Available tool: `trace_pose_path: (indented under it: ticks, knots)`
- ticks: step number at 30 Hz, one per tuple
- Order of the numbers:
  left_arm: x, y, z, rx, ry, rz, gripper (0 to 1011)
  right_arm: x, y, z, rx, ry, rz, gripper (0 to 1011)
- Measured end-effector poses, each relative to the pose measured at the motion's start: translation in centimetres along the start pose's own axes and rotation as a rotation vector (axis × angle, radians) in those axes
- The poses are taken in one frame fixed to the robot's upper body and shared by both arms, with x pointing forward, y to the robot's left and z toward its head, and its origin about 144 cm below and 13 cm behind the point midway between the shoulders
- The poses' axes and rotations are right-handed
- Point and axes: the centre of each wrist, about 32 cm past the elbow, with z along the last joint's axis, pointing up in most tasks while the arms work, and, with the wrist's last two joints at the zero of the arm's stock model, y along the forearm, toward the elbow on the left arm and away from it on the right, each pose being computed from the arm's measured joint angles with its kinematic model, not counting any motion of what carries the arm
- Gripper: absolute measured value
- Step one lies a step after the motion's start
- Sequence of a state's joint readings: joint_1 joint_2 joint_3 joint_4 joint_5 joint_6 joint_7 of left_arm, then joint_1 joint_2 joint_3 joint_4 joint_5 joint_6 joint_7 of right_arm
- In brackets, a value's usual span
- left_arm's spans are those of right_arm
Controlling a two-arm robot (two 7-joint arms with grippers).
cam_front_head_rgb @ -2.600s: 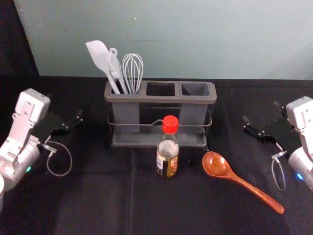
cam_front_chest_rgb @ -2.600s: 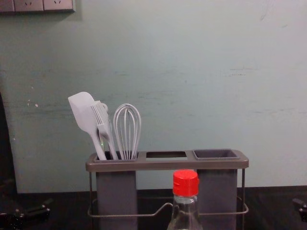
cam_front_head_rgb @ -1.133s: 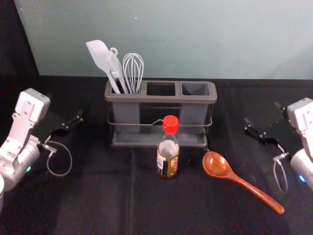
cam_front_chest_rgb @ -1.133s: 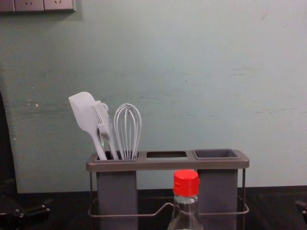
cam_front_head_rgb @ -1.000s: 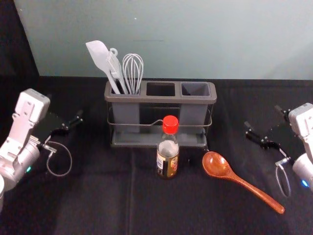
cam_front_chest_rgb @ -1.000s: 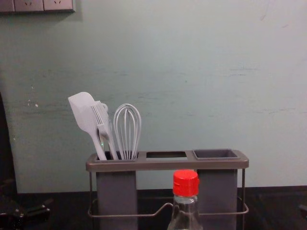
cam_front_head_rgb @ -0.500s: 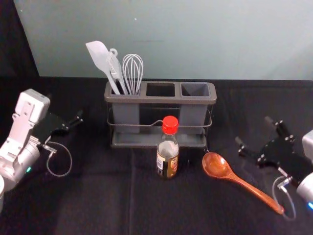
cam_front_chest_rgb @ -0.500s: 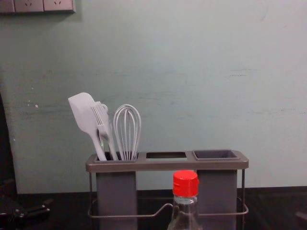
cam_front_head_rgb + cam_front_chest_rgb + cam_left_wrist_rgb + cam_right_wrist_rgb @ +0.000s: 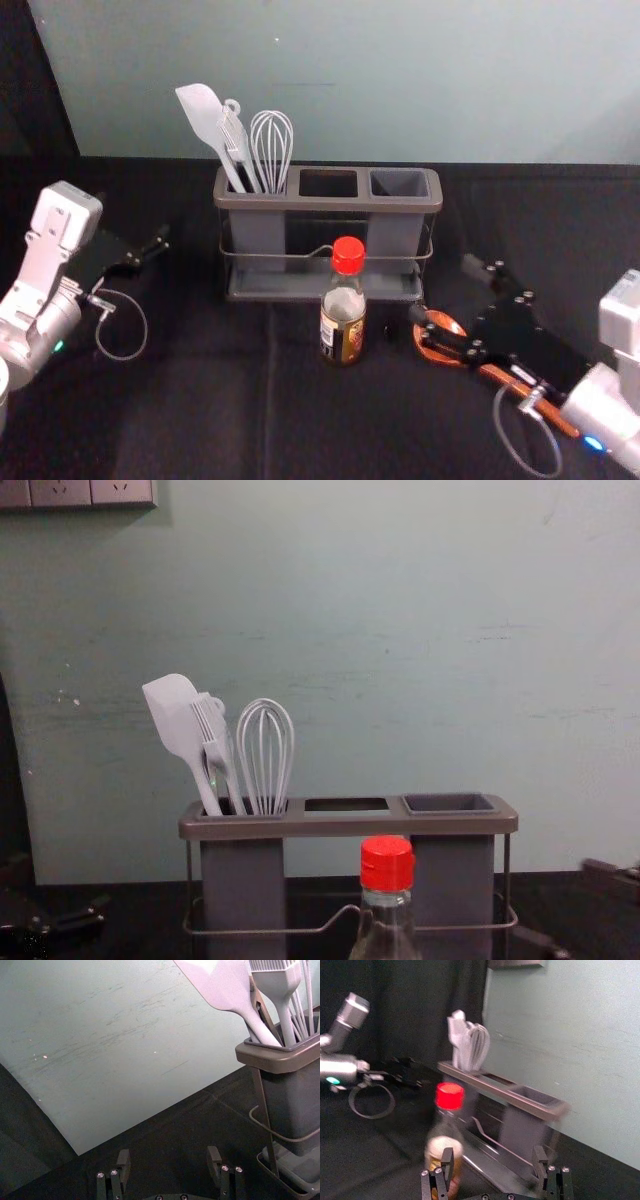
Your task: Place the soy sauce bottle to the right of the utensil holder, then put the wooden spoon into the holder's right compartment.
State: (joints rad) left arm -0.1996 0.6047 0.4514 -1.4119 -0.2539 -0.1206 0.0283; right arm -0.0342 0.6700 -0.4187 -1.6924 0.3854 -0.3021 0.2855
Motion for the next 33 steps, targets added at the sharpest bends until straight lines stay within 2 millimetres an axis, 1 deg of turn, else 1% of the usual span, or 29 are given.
trace_pose_path:
  ticks: [5,8,9,11,19,25,33]
  knots:
    - [0.0,0.0,0.0,0.000,0.000,0.000,1005,-0.6,1.6,0.1,0.023,0.033,0.049,1004]
    - [0.0,0.0,0.0,0.000,0.000,0.000,1005,-0.8,3.1,0.1,0.033,0.059,0.082,1004]
    - [0.0,0.0,0.0,0.000,0.000,0.000,1005,-0.8,3.1,0.1,0.033,0.059,0.082,1004]
    - [0.0,0.0,0.0,0.000,0.000,0.000,1005,-0.9,4.3,0.2,0.037,0.074,0.100,1004]
    - [0.0,0.0,0.0,0.000,0.000,0.000,1005,-1.1,6.8,0.5,0.051,0.091,0.122,1004]
    - [0.0,0.0,0.0,0.000,0.000,0.000,1005,-1.3,8.2,0.6,0.061,0.114,0.132,1004]
    - [0.0,0.0,0.0,0.000,0.000,0.000,1005,-1.5,9.1,0.9,0.064,0.132,0.136,1004]
